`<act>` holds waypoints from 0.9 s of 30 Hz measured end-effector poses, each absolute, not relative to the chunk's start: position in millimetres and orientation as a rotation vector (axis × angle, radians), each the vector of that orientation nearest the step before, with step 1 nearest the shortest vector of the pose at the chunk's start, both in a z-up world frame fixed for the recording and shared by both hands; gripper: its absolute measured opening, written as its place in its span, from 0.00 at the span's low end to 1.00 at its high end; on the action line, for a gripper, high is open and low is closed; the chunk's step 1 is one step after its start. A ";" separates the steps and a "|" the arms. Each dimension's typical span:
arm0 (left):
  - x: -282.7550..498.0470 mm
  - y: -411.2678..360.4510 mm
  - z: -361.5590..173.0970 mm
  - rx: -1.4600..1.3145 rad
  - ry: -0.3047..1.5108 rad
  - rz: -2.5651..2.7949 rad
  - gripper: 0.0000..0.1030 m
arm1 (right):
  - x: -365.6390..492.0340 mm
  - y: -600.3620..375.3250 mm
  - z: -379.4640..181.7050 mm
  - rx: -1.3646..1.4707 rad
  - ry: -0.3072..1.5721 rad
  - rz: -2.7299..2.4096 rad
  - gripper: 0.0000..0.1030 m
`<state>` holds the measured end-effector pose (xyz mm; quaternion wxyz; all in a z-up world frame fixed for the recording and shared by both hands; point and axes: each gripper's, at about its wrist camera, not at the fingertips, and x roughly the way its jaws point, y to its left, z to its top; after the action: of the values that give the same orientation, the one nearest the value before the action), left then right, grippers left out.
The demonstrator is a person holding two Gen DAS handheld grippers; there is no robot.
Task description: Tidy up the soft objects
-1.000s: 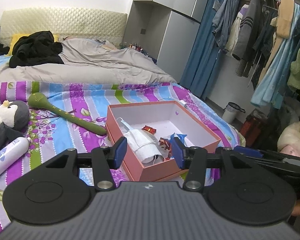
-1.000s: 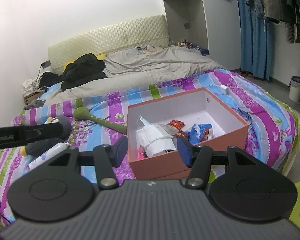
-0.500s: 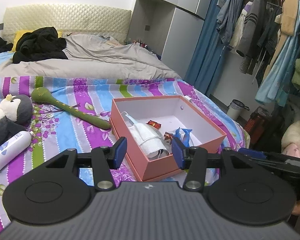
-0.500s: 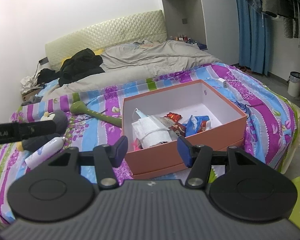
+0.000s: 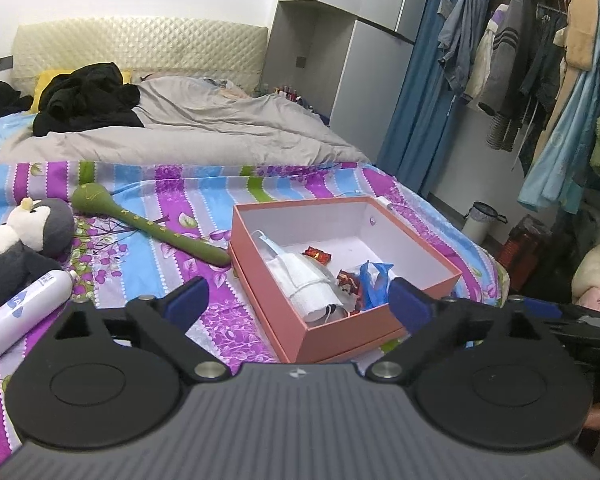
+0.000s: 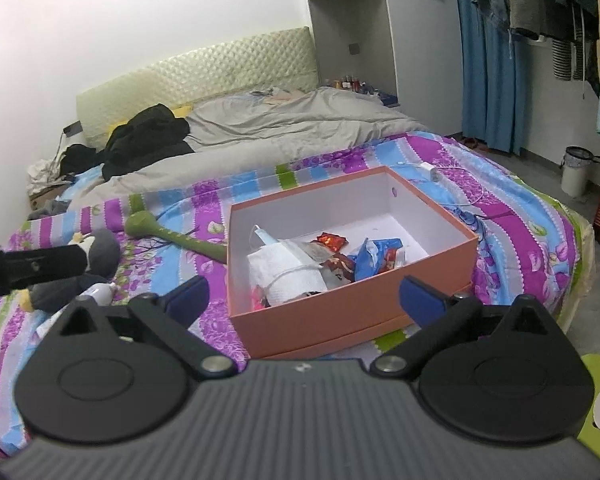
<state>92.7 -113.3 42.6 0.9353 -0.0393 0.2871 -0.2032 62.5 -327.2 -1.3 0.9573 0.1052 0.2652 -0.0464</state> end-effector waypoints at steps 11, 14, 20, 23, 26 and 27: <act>99.6 -113.6 36.7 -0.073 0.622 -0.364 1.00 | 63.8 -328.7 -4.3 0.215 0.546 -0.100 1.00; 101.3 -112.6 34.9 -0.074 0.634 -0.365 1.00 | 63.8 -328.7 -4.5 0.215 0.546 -0.100 1.00; 101.1 -113.2 32.1 -0.062 0.636 -0.358 1.00 | 64.5 -326.5 -6.3 0.210 0.553 -0.095 1.00; 101.5 -113.3 31.3 -0.058 0.637 -0.352 1.00 | 64.6 -325.2 -6.1 0.207 0.555 -0.093 1.00; 101.2 -112.9 31.7 -0.061 0.636 -0.352 1.00 | 65.1 -324.6 -5.9 0.205 0.552 -0.094 1.00; 101.3 -112.9 32.0 -0.061 0.635 -0.350 1.00 | 65.0 -324.5 -5.9 0.206 0.553 -0.094 1.00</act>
<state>101.3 -112.9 32.0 0.9346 -0.0298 0.3105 -0.1711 65.0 -324.5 -5.9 0.9557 0.1013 0.2724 -0.0461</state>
